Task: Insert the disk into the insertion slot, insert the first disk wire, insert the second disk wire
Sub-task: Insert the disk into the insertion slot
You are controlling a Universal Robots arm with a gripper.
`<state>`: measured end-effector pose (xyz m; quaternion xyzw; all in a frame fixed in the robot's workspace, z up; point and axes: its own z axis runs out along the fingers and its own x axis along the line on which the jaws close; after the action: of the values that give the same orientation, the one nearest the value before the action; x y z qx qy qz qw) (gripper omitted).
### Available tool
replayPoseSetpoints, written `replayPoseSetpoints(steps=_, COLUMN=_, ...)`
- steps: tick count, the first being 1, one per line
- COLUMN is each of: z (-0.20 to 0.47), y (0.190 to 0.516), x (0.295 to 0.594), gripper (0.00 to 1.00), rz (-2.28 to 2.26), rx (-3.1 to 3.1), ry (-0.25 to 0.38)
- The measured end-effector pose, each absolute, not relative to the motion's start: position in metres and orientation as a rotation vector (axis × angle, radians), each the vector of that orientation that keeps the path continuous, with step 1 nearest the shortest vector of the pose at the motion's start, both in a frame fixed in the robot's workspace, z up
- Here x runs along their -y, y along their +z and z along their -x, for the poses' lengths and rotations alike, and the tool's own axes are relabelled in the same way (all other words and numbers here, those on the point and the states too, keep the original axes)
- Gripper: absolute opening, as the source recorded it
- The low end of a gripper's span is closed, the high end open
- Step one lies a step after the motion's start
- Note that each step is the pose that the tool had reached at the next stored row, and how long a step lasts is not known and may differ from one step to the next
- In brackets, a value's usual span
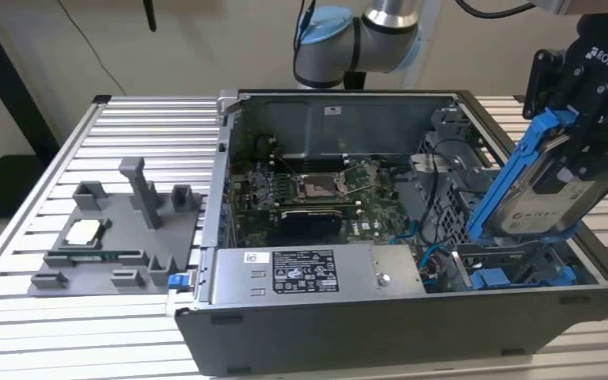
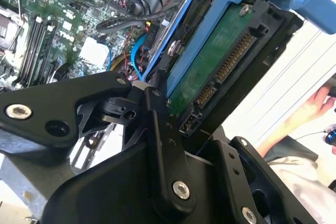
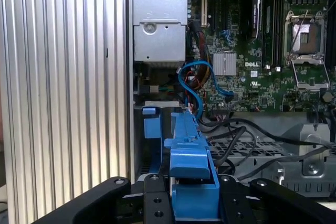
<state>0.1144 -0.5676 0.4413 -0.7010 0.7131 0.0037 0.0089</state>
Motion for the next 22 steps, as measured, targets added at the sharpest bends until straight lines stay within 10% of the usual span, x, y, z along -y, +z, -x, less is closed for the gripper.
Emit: replayPoseSetpoints(steps=22, z=-0.1168, y=0.4350, x=0.5677, gripper=0.33, rz=2.190, rx=-2.228, ry=0.012)
